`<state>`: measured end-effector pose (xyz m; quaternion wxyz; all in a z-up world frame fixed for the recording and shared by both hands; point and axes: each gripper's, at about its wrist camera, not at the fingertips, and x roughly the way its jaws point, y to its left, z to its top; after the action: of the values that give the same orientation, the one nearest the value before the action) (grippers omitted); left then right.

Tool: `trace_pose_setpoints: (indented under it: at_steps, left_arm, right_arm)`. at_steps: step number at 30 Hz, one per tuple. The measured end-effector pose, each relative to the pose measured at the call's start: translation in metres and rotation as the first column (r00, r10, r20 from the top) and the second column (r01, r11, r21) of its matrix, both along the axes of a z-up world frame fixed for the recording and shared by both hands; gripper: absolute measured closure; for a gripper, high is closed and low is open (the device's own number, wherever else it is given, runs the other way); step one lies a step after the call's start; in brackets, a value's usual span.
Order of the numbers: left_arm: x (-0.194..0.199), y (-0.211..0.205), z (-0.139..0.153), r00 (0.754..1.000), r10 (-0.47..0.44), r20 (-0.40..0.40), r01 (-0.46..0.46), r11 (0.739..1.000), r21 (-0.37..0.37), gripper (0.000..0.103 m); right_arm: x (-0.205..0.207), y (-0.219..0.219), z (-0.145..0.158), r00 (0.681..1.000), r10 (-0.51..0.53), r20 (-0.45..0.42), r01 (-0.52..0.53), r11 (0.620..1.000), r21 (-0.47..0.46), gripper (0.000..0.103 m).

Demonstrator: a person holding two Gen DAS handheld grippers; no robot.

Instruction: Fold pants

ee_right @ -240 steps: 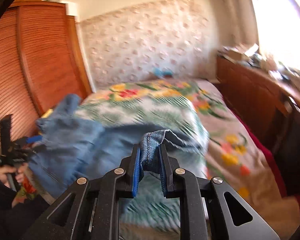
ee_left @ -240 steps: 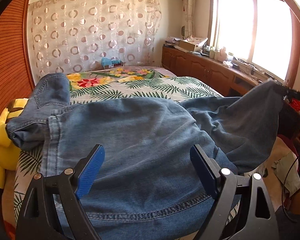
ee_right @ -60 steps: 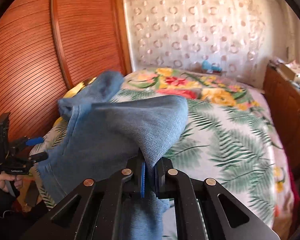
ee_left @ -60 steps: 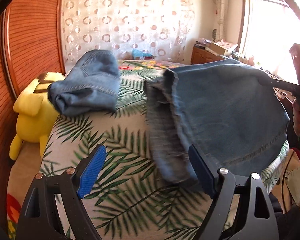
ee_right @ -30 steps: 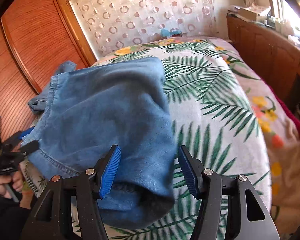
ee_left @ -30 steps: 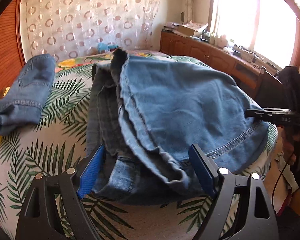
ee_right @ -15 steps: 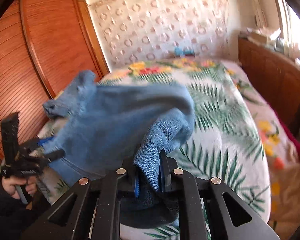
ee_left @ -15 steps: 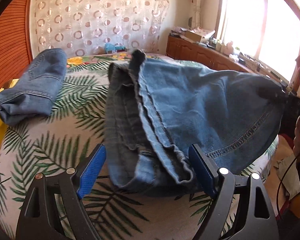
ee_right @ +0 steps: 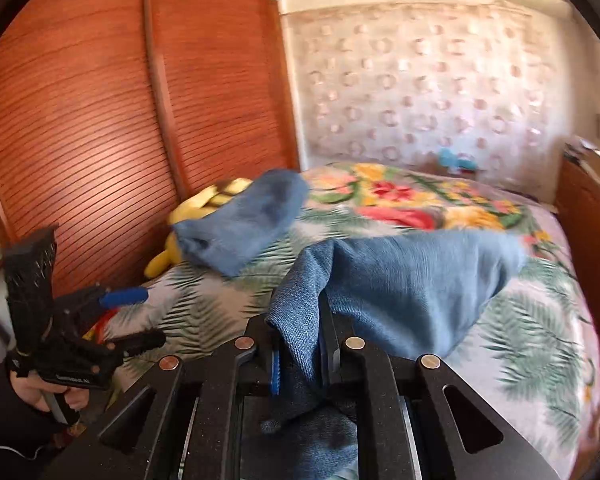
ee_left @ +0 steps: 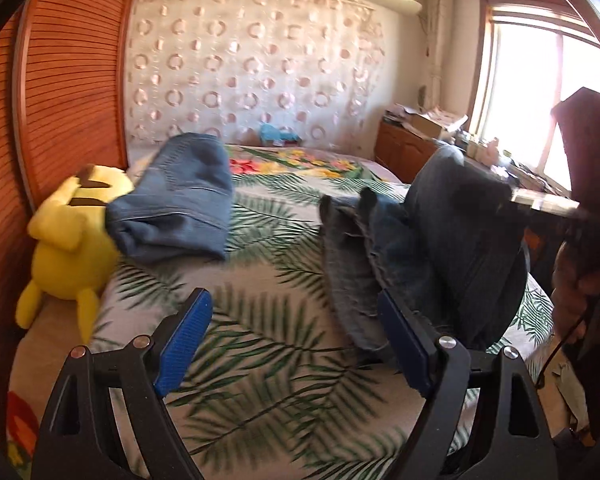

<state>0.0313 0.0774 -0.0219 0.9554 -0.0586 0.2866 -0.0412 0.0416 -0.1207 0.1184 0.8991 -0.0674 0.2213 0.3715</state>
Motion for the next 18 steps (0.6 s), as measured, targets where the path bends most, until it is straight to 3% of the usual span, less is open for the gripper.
trace_pose_setpoints:
  at_steps: [8,12,16,18]
  left_arm:
    - [-0.003,0.027,-0.002,0.998,0.064,-0.004,-0.064,0.998,-0.008,0.018]
    - [0.001,0.024,-0.005,0.998,0.055,-0.011,-0.055,0.998,-0.008,0.018]
    - [0.002,0.017,-0.003,0.999,0.033,-0.006,-0.033,0.999,-0.009,0.018]
    - [0.005,0.012,0.000,1.000,0.019,-0.002,-0.019,1.000,-0.006,0.018]
  right_arm:
    - [0.008,0.053,-0.068,0.973,0.145,-0.180,-0.161,0.984,-0.079,0.090]
    - [0.019,0.048,-0.069,0.969,0.146,-0.201,-0.160,0.985,-0.057,0.090]
    - [0.012,0.036,-0.050,0.977,0.119,-0.176,-0.134,0.988,-0.073,0.078]
    - [0.008,0.029,-0.039,0.984,0.100,-0.147,-0.112,0.990,-0.080,0.062]
